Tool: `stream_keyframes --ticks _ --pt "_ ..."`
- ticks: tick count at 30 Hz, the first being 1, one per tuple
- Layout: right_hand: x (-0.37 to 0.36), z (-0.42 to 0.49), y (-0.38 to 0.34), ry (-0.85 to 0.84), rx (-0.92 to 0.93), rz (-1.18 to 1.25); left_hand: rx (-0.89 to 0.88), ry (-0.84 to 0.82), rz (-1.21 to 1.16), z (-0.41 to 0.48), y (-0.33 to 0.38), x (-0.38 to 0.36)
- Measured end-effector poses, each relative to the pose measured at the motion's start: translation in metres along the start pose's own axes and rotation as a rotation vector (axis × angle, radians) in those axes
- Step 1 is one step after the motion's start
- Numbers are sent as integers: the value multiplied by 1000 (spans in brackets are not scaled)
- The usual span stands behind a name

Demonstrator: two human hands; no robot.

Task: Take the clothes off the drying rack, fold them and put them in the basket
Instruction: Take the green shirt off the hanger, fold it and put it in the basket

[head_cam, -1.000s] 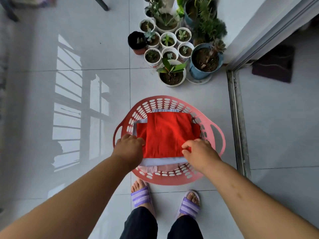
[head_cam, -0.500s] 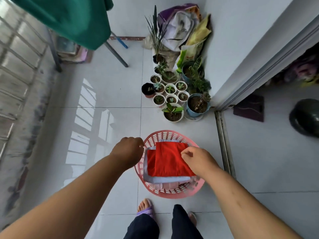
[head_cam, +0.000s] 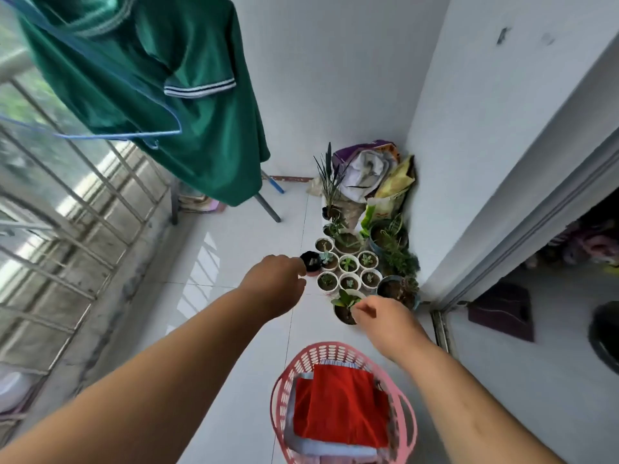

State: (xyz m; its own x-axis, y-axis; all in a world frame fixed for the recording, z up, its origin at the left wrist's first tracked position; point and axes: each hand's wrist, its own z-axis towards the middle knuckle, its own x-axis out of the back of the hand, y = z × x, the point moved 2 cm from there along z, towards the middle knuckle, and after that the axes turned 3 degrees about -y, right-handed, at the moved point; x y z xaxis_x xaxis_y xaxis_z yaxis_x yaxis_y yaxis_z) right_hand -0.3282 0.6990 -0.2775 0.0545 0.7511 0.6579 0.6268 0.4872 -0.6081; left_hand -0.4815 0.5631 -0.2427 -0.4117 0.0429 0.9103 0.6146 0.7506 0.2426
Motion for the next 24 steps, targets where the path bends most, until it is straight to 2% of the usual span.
stream_keyframes --ticks 10,12,18,24 --pt "79 30 -94 48 207 24 -11 253 232 34 31 158" --pt "94 42 -118 101 266 14 -12 292 289 48 35 191" --pt "123 75 -187 224 376 -24 -27 324 475 88 36 283" --pt "145 110 -258 311 484 -8 54 395 559 118 4 375"
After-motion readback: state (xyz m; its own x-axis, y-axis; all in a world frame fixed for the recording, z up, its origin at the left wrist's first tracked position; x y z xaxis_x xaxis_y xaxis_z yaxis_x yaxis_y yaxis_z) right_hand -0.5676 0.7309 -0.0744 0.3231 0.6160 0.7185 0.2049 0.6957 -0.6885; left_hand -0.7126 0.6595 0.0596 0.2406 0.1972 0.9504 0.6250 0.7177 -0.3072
